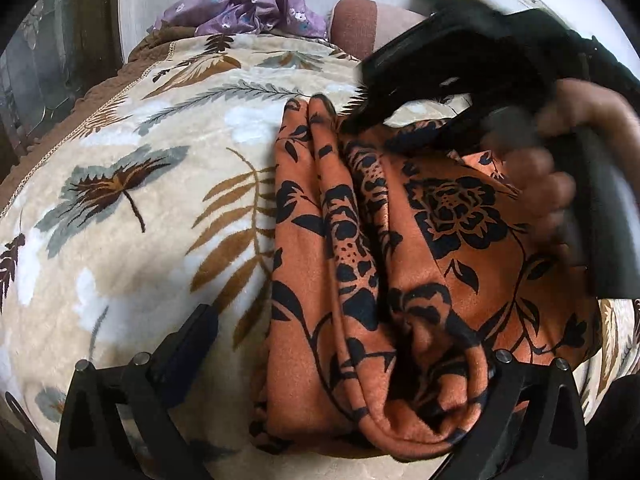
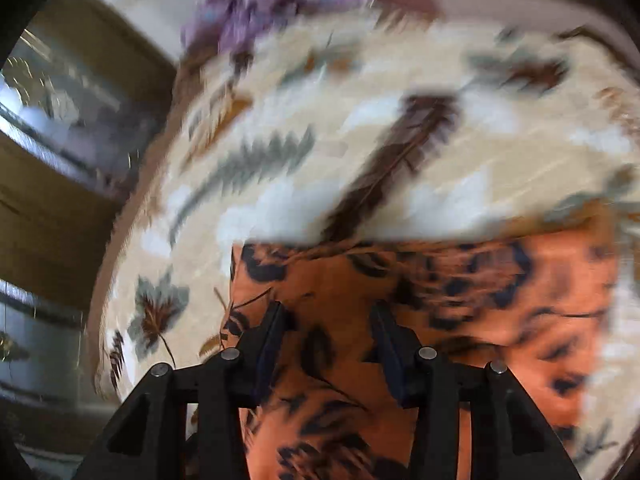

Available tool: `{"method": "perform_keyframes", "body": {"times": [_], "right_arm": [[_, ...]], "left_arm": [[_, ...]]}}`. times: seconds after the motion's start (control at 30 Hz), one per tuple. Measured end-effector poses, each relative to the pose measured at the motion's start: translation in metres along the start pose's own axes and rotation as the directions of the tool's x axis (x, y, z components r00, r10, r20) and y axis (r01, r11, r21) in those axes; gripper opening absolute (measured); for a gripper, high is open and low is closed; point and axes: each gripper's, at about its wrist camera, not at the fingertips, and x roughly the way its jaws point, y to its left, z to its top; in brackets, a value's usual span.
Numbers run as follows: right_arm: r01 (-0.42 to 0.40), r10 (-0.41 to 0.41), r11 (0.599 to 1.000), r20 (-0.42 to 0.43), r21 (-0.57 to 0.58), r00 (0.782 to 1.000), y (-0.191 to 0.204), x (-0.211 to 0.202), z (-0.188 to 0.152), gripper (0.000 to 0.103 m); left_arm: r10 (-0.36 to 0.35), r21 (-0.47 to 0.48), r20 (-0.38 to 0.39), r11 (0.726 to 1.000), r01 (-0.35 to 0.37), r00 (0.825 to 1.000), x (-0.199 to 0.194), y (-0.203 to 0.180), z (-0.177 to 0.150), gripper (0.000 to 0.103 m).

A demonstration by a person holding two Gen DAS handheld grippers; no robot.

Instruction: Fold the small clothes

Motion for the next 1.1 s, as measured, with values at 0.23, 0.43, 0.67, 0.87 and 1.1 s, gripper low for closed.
{"method": "perform_keyframes", "body": {"times": [0.23,0.43,0.67,0.87,1.1], "right_arm": [[-0.042,0.043,0.999,0.067,-0.021,0.997,0.0,-0.033,-0.012,0.058],[0.012,-0.01,1.0,0.174,-0.015,0.985,-0.026,-0.098,-0.052,0.058],[0.082,-0.085,0.996,0.19,0.025,0.978,-0.058,-0.124,-0.116,0.058],[0.067,-0.077,0.996,0.214,0.056,0.974,-0.075,-0.112,-0.137,0.059],[0.04,-0.061,0.996,0.264,0.084,0.963,-0.073,-0.138,-0.161,0.059]], "left_arm": [[0.013,0.012,0.007,1.0,-0.013,1.0,-0.007,-0.005,-0.004,0.103],[0.02,0.011,0.014,1.0,-0.02,1.0,-0.01,-0.007,-0.007,0.103],[0.033,0.012,0.017,0.999,-0.034,0.999,-0.014,-0.008,-0.009,0.103],[0.045,0.017,0.019,0.999,-0.046,0.999,-0.013,-0.01,-0.009,0.103],[0.049,0.014,0.019,0.999,-0.049,0.999,-0.012,-0.006,-0.009,0.103]]}}
